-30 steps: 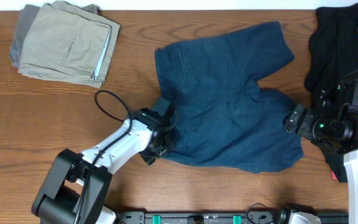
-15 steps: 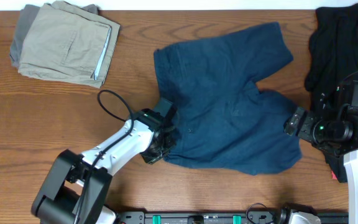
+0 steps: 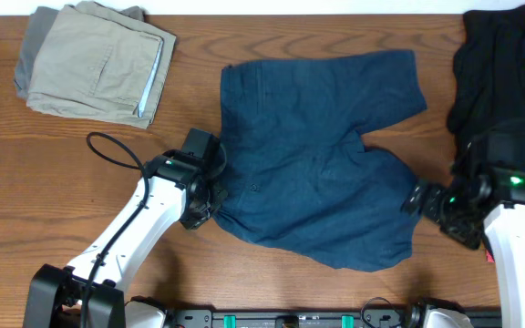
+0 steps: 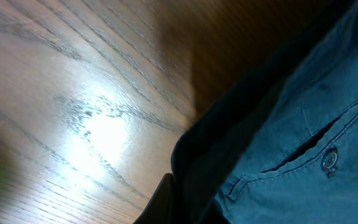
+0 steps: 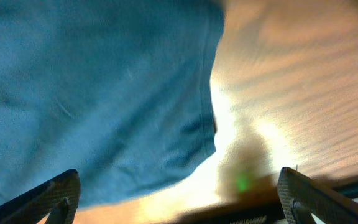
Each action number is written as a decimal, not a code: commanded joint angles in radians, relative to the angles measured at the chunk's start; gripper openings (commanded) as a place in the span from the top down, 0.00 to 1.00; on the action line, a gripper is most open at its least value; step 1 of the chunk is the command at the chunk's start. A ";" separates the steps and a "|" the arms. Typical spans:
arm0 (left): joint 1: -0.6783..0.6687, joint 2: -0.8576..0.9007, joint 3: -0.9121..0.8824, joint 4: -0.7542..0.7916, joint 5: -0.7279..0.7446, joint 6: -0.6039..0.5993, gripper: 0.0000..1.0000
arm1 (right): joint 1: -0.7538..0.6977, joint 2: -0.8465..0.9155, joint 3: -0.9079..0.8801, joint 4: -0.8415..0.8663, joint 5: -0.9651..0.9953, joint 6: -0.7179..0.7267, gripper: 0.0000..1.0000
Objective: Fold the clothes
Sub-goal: 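Move the left gripper to the shorts' left edge and grasp it, then grasp the shorts' lower right corner with the right gripper, then lift the shorts' bottom edge with both grippers and fold it upward, then press and smooth the folded shorts with both grippers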
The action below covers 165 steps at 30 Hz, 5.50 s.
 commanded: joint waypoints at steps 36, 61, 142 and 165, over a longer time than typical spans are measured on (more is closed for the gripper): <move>0.006 -0.005 0.018 -0.007 -0.041 0.028 0.94 | 0.196 0.058 -0.363 0.290 0.063 0.523 0.01; 0.006 -0.047 0.044 -0.031 0.006 0.153 0.94 | 0.193 0.109 -0.360 0.358 0.058 0.515 0.99; 0.164 0.715 1.454 -0.419 -0.505 0.373 0.94 | 0.209 0.831 1.389 -0.145 0.315 0.232 0.99; 0.210 0.698 1.060 -0.623 -0.431 0.388 0.88 | 0.407 0.798 0.894 -0.273 0.269 0.294 0.99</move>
